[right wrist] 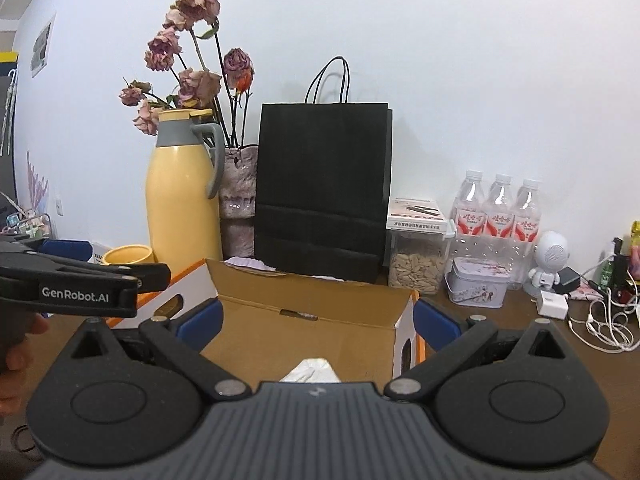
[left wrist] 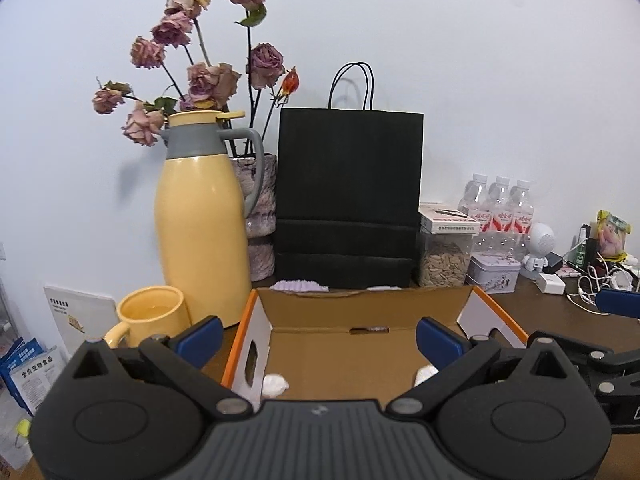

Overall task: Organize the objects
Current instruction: 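Withdraw the right gripper from the box back toward the pile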

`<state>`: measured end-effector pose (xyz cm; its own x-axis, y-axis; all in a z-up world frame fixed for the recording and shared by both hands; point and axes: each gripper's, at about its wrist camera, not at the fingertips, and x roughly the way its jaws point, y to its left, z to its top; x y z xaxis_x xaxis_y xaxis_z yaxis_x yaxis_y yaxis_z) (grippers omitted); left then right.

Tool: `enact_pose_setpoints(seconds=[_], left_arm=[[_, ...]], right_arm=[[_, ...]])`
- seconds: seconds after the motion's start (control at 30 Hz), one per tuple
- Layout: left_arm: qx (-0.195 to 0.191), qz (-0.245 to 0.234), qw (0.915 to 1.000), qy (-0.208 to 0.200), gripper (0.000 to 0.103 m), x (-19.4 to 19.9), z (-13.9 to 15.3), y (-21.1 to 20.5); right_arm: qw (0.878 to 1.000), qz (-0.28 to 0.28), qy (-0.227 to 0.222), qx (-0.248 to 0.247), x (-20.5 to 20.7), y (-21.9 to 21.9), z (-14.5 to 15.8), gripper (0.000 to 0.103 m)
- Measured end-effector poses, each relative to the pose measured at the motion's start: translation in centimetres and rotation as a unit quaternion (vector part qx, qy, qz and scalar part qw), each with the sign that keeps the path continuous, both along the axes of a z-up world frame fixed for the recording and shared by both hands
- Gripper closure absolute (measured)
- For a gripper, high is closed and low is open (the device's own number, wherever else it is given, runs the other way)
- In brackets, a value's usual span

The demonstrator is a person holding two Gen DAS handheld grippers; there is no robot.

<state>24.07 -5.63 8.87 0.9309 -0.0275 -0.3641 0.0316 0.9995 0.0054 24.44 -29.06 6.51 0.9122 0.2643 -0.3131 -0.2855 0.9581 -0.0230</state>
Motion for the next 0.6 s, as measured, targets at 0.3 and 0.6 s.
enact_pose_setpoints(seconds=[0.3, 0.6], left_arm=[[0.001, 0.005, 1.0, 0.001, 0.0, -5.4, 0.5, 1.1], [0.003, -0.01, 0.9999, 0.006, 0.0, -11.1, -0.1, 2.6]], right_arm=[[1.0, 0.01, -0.005, -0.007, -5.5, 0.4, 0.4, 0.0], [1.0, 0.011, 0.006, 0.0, -11.0, 0.0, -0.7, 0.0]])
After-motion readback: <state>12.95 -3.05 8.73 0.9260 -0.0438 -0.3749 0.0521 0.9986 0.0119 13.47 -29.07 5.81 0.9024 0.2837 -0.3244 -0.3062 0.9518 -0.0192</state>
